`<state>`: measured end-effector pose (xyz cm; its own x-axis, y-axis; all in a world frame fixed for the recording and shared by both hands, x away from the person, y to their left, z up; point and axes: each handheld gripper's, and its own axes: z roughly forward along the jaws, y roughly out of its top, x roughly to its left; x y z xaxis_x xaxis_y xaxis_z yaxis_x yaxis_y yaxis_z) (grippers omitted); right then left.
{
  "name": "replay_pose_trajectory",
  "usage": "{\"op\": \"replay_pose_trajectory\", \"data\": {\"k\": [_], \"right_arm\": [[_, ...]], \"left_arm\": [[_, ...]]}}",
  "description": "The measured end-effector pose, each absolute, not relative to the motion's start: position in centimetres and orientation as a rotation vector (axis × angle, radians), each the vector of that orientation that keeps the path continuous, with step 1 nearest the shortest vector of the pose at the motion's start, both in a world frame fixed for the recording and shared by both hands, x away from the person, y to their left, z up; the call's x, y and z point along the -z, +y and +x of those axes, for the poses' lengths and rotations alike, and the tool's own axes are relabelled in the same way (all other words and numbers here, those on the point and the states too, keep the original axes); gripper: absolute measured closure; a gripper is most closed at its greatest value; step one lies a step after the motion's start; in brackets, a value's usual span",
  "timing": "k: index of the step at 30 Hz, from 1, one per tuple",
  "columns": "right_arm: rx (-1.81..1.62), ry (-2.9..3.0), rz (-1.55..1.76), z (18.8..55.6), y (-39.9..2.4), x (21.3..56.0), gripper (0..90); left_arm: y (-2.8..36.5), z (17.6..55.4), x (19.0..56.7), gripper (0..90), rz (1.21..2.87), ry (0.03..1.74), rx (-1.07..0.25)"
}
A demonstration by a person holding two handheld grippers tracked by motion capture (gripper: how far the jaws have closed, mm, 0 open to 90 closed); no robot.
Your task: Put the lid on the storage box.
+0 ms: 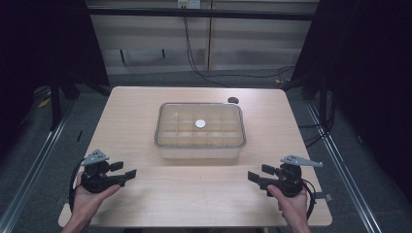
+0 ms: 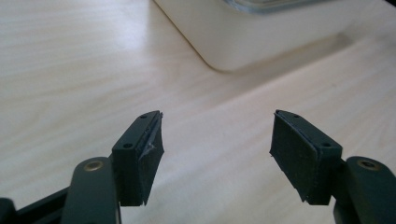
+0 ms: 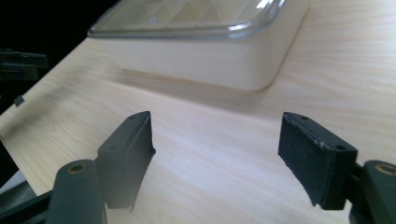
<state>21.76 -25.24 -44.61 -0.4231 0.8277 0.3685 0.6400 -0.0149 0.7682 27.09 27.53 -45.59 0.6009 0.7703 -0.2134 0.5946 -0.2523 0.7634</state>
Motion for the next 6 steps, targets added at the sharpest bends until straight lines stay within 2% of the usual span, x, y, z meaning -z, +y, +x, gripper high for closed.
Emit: {"op": "replay_pose_trajectory", "data": {"k": [6], "right_arm": [[-1.376, 2.061, 1.573, 20.8, -26.0, 45.4, 24.2]], "left_arm": [[28.0, 25.4, 46.4, 33.9, 1.992, 1.058, -0.223]]}}
